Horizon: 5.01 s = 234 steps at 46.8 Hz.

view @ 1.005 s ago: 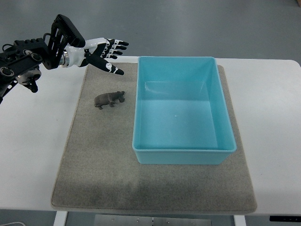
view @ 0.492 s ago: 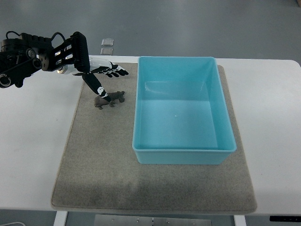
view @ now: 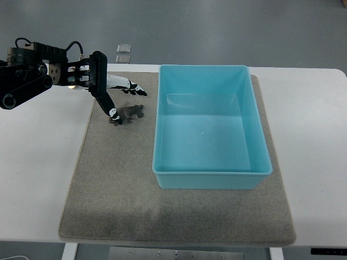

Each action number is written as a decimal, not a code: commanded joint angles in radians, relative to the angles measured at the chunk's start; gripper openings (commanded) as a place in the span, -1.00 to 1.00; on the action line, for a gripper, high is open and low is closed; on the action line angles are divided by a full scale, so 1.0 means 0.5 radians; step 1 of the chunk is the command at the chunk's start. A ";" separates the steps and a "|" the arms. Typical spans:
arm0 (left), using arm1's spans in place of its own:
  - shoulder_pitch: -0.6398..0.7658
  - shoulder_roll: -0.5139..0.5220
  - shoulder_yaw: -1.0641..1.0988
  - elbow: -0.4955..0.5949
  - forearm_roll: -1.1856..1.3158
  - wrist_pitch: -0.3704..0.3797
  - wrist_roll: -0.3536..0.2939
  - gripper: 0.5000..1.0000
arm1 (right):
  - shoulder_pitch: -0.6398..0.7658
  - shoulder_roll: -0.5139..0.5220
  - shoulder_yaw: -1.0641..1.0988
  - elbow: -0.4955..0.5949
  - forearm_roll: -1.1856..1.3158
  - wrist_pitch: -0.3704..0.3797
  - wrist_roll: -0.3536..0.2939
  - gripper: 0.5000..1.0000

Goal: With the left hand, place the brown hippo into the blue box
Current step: 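Close the left hand fingers around the brown hippo, then lift the hippo with the left hand and carry it over the box, then open the left hand to drop the hippo into the blue box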

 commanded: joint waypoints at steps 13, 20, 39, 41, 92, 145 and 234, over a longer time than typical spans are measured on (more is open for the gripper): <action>0.014 -0.078 -0.005 0.002 0.158 0.126 0.086 0.97 | 0.000 0.000 0.000 0.000 0.000 -0.001 0.000 0.74; 0.017 -0.084 -0.005 -0.001 0.143 0.123 0.135 0.97 | 0.000 0.000 0.000 0.000 0.000 -0.001 0.000 0.74; 0.005 -0.081 0.001 -0.056 0.140 0.099 0.147 0.74 | 0.000 0.000 0.000 0.000 0.000 -0.001 0.000 0.74; 0.005 -0.081 0.001 -0.056 0.146 0.099 0.147 0.60 | 0.000 0.000 0.000 0.000 0.000 0.000 0.000 0.74; -0.060 -0.072 0.010 -0.050 0.171 0.126 0.153 -1.00 | 0.000 0.000 0.000 0.000 0.000 -0.001 0.000 0.74; -0.287 -0.155 -0.220 -0.292 0.125 0.525 0.144 -1.00 | 0.000 0.000 0.000 0.000 0.000 -0.001 0.000 0.74; -0.213 -0.305 -0.226 -0.047 0.060 0.749 0.141 0.81 | 0.000 0.000 0.000 0.000 0.000 -0.001 0.000 0.74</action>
